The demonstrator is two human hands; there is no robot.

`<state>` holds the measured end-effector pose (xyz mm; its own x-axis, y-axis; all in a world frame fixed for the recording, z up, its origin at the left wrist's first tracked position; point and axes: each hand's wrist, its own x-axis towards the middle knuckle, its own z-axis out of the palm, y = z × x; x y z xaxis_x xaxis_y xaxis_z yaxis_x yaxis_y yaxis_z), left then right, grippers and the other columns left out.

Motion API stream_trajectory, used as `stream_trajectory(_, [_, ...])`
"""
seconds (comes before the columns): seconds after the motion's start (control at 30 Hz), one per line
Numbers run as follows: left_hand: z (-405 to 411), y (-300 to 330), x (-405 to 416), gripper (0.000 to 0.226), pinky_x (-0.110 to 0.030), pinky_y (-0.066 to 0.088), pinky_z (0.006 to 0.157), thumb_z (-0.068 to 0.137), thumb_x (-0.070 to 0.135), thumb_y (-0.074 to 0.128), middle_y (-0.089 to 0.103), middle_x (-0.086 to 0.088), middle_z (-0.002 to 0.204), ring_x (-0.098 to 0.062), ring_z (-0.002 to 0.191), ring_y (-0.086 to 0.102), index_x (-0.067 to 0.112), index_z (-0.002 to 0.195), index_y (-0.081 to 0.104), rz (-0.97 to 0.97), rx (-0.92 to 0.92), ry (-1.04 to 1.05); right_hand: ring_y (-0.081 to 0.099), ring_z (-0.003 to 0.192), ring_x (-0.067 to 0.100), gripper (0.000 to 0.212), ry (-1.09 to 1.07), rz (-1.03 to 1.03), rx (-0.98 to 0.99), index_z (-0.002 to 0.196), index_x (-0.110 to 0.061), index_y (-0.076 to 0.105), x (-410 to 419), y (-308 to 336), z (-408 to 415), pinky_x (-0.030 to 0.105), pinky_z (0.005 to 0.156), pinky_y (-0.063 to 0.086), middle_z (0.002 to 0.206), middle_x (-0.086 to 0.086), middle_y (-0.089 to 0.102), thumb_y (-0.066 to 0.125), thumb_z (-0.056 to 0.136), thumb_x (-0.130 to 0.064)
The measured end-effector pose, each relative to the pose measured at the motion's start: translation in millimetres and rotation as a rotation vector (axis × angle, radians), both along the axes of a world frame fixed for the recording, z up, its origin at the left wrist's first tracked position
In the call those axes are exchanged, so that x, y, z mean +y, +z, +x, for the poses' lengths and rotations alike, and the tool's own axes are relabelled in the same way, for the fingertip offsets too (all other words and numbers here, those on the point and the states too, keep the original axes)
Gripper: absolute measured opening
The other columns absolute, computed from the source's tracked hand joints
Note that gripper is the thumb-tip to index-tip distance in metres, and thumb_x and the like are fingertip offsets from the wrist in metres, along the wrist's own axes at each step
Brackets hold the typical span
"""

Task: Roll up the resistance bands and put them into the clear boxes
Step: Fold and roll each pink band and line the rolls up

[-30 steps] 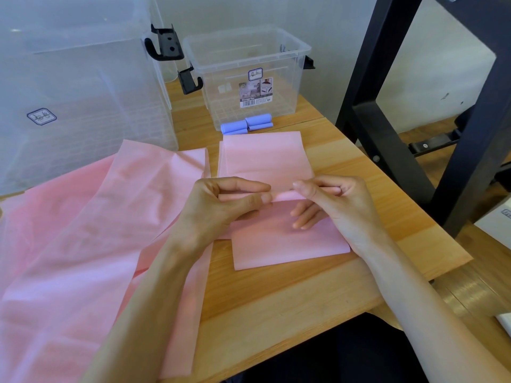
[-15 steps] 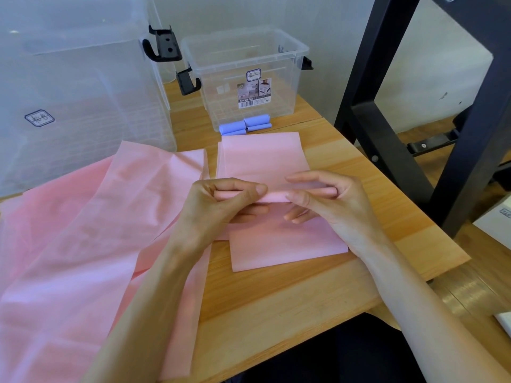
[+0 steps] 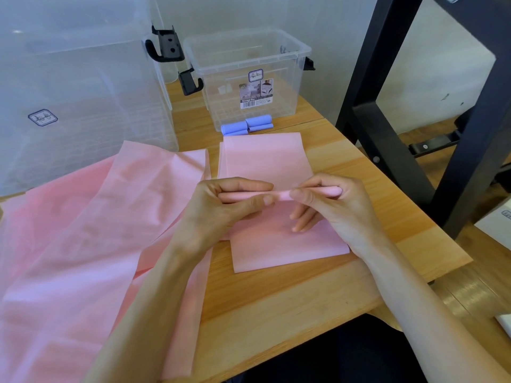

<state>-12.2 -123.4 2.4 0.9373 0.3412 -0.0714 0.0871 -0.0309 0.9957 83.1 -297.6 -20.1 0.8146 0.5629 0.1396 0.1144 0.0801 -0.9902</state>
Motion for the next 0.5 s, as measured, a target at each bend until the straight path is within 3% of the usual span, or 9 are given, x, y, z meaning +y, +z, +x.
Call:
stream_trajectory(0.2, [1.3, 2.2, -1.9, 0.027, -0.019, 0.057, 0.066, 0.07, 0.03, 0.074, 0.077, -0.01, 0.082, -0.016, 0.078, 0.075, 0.014, 0.091, 0.077, -0.068, 0.015, 0.064, 0.073, 0.062, 0.028, 0.019, 0.022, 0.027, -0.015, 0.098, -0.006, 0.072, 1.0, 0.1, 0.1, 0.028, 0.055, 0.058, 0.079, 0.012, 0.075, 0.072, 0.08, -0.012])
stream_trajectory(0.3, [1.0, 2.0, -1.6, 0.028, -0.02, 0.058, 0.07, 0.07, 0.03, 0.075, 0.077, -0.007, 0.087, -0.015, 0.081, 0.074, 0.016, 0.094, 0.078, -0.062, 0.016, 0.051, 0.072, 0.059, 0.03, 0.012, 0.001, 0.017, -0.004, 0.091, -0.004, 0.072, 1.5, -1.1, 0.3, 0.029, 0.054, 0.058, 0.076, 0.014, 0.074, 0.069, 0.086, -0.015])
stream_trajectory(0.4, [1.7, 0.9, -0.2, 0.021, -0.019, 0.058, 0.071, 0.065, 0.025, 0.078, 0.077, -0.002, 0.083, -0.01, 0.074, 0.07, 0.019, 0.085, 0.079, -0.044, 0.008, 0.05, 0.071, 0.058, 0.032, 0.02, 0.0, 0.007, 0.006, 0.091, -0.003, 0.07, 2.3, -0.8, -0.1, 0.03, 0.054, 0.059, 0.072, 0.015, 0.073, 0.069, 0.083, -0.021])
stream_trajectory(0.5, [2.3, -2.0, 0.4, 0.02, -0.02, 0.058, 0.072, 0.063, 0.026, 0.08, 0.077, -0.002, 0.082, -0.009, 0.072, 0.069, 0.021, 0.082, 0.08, -0.032, 0.016, 0.048, 0.071, 0.058, 0.031, 0.032, 0.023, -0.001, 0.02, 0.101, -0.001, 0.065, 1.5, -0.1, 0.3, 0.033, 0.054, 0.06, 0.073, 0.015, 0.074, 0.075, 0.074, -0.014])
